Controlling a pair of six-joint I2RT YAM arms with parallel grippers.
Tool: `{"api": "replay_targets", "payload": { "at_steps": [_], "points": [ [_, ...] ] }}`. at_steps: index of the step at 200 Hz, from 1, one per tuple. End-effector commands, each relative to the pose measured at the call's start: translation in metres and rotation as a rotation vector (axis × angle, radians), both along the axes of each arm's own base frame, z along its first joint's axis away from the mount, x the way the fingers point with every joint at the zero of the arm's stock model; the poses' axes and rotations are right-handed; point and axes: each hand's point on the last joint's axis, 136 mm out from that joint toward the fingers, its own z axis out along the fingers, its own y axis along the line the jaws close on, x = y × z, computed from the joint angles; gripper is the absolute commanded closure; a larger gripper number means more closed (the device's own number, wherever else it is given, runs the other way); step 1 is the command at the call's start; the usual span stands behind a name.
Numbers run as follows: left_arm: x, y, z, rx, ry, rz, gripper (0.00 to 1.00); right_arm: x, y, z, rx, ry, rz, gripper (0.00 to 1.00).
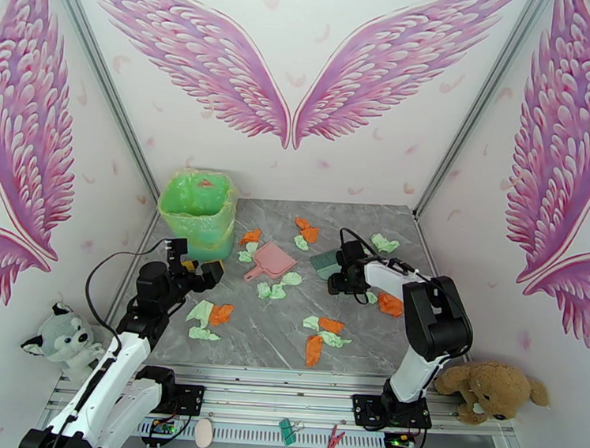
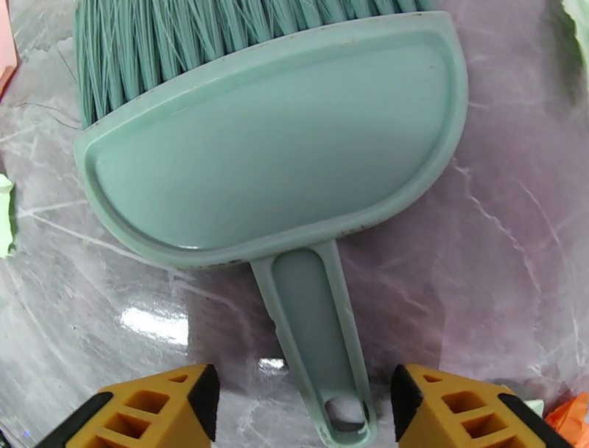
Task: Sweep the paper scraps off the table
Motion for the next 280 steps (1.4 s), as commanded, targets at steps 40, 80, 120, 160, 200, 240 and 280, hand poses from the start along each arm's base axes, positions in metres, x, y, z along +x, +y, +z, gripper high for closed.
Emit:
{"api": "replay_targets", "payload": {
  "at_steps": [40, 80, 120, 160, 200, 240, 280],
  "points": [
    [0.001, -0.009, 0.003, -0.108, -0.016, -0.02, 0.01, -0.002, 0.005, -0.004, 0.017, 0.034, 0.02, 0.51],
    [0.002, -0.011, 0.002, -0.22, 0.02, -0.007, 0.01, -0.005, 0.008, -0.008, 0.028, 0.058, 0.031, 0.61],
    [0.002, -0.03, 0.007, -0.178, 0.039, -0.082, 0.01, -0.006, 0.008, -0.009, 0.031, 0.059, 0.034, 0.71],
    [0.008, -0.066, 0.011, -0.088, 0.113, -0.118, 0.05, -0.003, 0.005, 0.006, 0.028, -0.009, 0.022, 0.79],
    [0.021, -0.118, 0.003, -0.162, 0.24, -0.207, 0.13, -0.009, 0.004, 0.054, 0.048, -0.114, 0.019, 0.8],
    [0.019, -0.176, 0.001, -0.185, 0.268, -0.306, 0.15, -0.025, 0.008, 0.121, 0.085, -0.256, 0.053, 0.8],
    [0.009, -0.246, 0.008, -0.255, 0.277, -0.47, 0.15, -0.048, 0.037, 0.169, 0.182, -0.361, 0.118, 0.79]
  ]
}}
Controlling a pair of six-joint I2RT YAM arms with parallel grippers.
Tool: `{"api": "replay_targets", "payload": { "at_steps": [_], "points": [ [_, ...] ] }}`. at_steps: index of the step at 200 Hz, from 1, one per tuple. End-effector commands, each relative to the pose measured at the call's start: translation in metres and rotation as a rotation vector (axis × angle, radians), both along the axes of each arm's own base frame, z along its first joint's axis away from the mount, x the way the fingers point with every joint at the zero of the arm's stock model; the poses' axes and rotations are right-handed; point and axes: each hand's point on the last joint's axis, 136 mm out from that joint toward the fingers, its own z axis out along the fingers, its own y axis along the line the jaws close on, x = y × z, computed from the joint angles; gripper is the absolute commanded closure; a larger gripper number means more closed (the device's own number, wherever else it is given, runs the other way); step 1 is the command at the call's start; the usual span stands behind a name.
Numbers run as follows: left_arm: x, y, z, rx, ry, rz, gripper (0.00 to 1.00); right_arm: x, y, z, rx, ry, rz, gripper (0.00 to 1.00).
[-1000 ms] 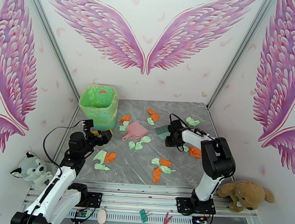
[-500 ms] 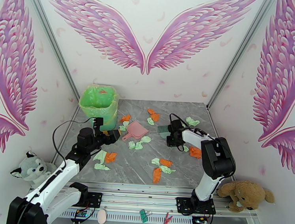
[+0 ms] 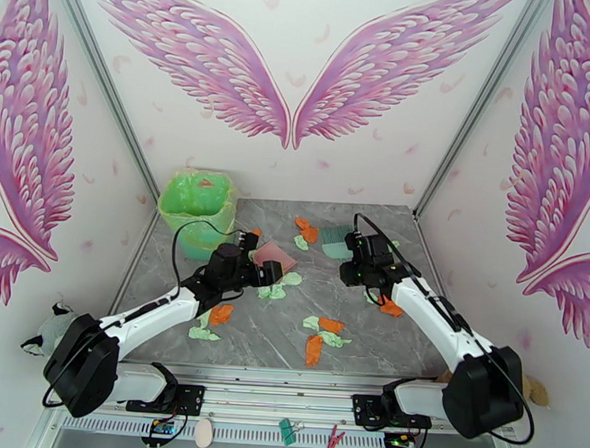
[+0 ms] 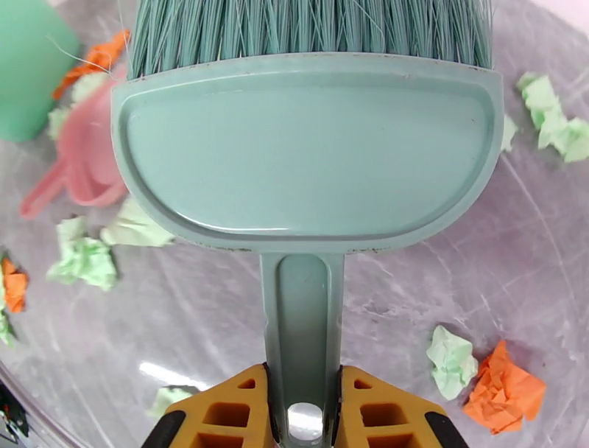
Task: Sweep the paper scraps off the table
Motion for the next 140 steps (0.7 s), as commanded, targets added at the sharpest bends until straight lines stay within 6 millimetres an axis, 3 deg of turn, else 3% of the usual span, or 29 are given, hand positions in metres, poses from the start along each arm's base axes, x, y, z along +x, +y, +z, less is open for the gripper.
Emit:
{"api": "replay_targets", "payload": {
  "at_steps": [1, 22, 45, 102, 140],
  "points": [
    [0.004, -0.04, 0.034, -0.111, -0.049, -0.066, 0.15, -0.019, 0.018, 0.014, 0.052, -0.002, 0.046, 0.79],
    [0.001, -0.067, 0.036, -0.122, -0.045, -0.113, 0.15, -0.029, 0.032, 0.031, 0.086, -0.039, 0.079, 0.79],
    [0.002, -0.082, 0.044, -0.16, -0.049, -0.13, 0.15, -0.038, 0.043, 0.041, 0.111, -0.059, 0.106, 0.8],
    [0.01, -0.093, 0.049, -0.19, -0.051, -0.126, 0.18, -0.052, 0.063, 0.046, 0.145, -0.068, 0.159, 0.79],
    [0.015, -0.093, 0.049, -0.184, -0.059, -0.113, 0.34, -0.06, 0.075, 0.047, 0.17, -0.076, 0.188, 0.79]
  ]
}}
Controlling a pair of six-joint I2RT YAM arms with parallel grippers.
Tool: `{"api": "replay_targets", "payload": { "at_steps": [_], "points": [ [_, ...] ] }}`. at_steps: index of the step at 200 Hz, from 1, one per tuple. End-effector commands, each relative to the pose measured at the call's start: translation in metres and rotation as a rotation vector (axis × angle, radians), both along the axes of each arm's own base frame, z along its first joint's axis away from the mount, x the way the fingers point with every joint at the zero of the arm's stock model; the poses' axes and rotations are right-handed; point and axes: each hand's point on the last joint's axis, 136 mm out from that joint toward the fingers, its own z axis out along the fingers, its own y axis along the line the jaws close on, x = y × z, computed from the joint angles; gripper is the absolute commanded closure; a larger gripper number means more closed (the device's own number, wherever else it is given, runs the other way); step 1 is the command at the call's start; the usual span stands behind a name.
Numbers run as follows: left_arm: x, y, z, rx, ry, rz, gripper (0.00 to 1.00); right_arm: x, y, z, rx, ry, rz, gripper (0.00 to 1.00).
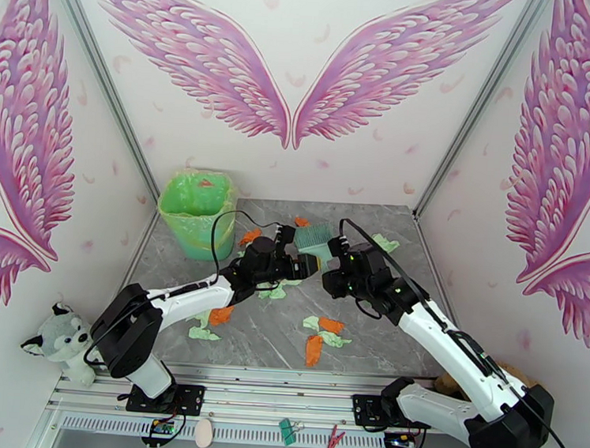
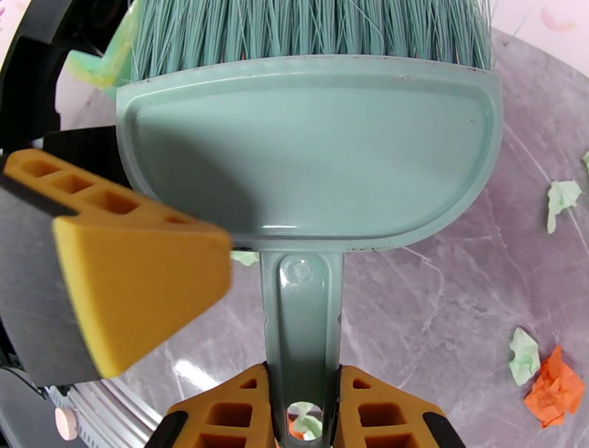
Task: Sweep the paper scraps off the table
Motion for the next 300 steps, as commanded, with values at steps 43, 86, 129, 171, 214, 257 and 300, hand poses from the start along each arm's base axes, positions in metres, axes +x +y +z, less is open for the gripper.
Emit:
{"api": "replay_targets", "payload": {
  "at_steps": [43, 86, 129, 171, 214, 257, 300],
  "points": [
    [0.009, -0.005, 0.019, -0.031, -0.046, 0.01, 0.54, -0.008, 0.011, 0.003, 0.037, -0.007, 0.019, 0.8],
    [0.01, -0.002, 0.015, -0.027, -0.047, 0.014, 0.71, -0.008, 0.014, -0.003, 0.037, 0.001, 0.02, 0.8],
    [0.007, 0.0, 0.015, -0.028, -0.051, 0.003, 0.83, -0.007, 0.02, -0.011, 0.051, 0.024, 0.026, 0.79],
    [0.008, 0.021, 0.017, -0.021, -0.071, 0.048, 1.0, -0.007, 0.025, -0.01, 0.15, 0.021, -0.015, 0.43],
    [0.003, 0.067, 0.037, -0.074, -0.142, 0.148, 1.0, -0.008, 0.025, 0.01, 0.398, -0.038, -0.073, 0.34],
    [-0.006, 0.125, 0.063, -0.197, -0.21, 0.305, 1.0, -0.012, 0.047, 0.042, 0.828, -0.138, 0.042, 0.36],
    [-0.019, 0.142, 0.082, -0.342, -0.249, 0.364, 1.0, -0.011, 0.07, 0.054, 1.107, -0.133, 0.182, 0.4]
  ]
}}
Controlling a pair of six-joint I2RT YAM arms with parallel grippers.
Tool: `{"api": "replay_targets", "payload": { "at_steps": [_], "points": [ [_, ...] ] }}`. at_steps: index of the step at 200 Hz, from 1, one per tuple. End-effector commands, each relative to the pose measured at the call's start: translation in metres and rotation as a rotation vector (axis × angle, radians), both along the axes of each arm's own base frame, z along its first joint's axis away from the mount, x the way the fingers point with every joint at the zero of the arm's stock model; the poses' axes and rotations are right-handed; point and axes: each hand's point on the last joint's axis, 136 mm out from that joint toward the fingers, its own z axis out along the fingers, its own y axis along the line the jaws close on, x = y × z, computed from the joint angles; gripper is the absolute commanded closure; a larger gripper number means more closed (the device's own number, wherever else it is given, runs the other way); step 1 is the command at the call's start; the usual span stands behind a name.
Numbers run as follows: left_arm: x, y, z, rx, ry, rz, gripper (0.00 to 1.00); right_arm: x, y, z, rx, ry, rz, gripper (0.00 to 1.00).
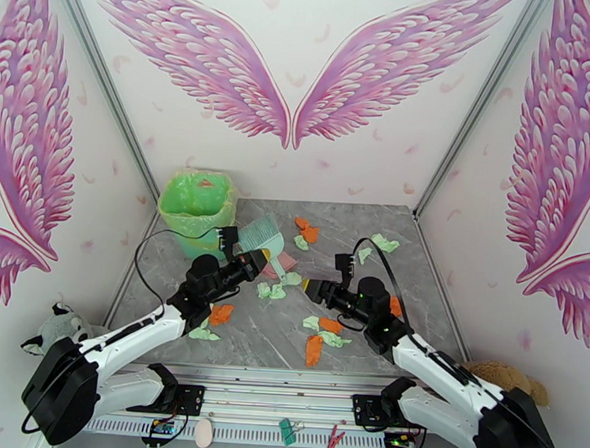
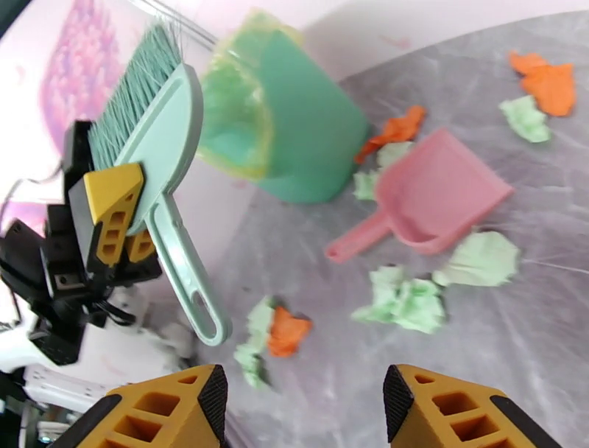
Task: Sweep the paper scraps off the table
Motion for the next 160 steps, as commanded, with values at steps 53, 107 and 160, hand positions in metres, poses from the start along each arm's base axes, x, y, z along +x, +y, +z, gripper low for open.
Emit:
{"api": "replay_targets", "payload": {
  "at_steps": [53, 107, 160],
  "points": [
    [-0.003, -0.004, 0.024, -0.185, -0.089, 0.03, 1.0, -0.005, 0.047, 0.061, 0.418, -0.125, 0.199, 0.42],
    [-0.002, -0.018, 0.013, -0.18, -0.082, 0.039, 1.0, -0.012, 0.066, 0.074, 0.44, -0.145, 0.238, 0.45],
    [-0.004, -0.026, 0.012, -0.171, -0.087, 0.032, 1.0, -0.014, 0.068, 0.082, 0.448, -0.182, 0.221, 0.62]
  ]
}}
